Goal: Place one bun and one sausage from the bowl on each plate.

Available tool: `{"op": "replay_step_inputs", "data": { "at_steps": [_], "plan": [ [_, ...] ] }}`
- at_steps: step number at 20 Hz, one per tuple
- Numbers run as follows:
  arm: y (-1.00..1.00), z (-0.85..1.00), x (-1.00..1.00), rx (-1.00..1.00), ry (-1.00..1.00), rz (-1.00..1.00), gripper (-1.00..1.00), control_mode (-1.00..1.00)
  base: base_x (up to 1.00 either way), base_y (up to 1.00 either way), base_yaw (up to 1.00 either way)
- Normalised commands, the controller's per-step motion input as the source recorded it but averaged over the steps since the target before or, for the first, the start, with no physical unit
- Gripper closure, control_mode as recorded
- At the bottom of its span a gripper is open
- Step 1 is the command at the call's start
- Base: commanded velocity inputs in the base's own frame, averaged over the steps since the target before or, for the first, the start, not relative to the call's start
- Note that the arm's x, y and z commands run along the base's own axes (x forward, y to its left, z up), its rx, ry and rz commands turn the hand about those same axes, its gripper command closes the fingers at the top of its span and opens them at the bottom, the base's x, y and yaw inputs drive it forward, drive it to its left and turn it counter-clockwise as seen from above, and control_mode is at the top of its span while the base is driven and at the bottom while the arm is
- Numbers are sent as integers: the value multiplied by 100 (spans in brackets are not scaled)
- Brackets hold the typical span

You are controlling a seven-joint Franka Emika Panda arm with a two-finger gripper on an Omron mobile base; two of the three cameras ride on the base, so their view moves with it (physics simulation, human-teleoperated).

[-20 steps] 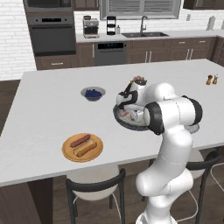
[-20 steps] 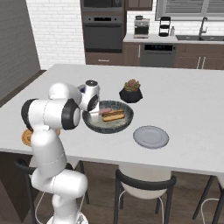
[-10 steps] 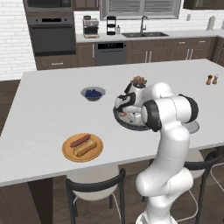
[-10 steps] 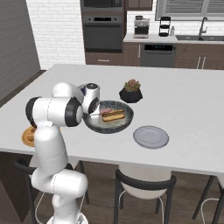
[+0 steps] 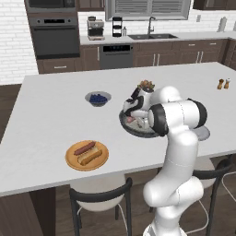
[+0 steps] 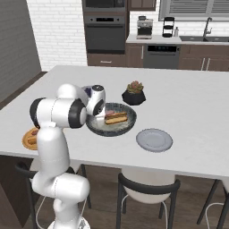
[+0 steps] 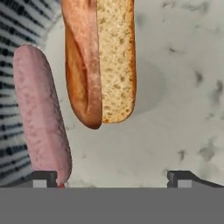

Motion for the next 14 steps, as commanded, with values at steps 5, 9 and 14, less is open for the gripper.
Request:
{"op": "replay_step_inputs", "data": {
  "at_steps": [5, 9, 14],
  "plan": [
    [0, -4, 16, 0, 0, 0, -100, -100, 0, 0, 0],
    [6, 0, 33, 0, 0, 0, -100, -100, 0, 0, 0],
    [10, -15, 20, 0, 0, 0, -100, -100, 0, 0, 0]
  ]
}}
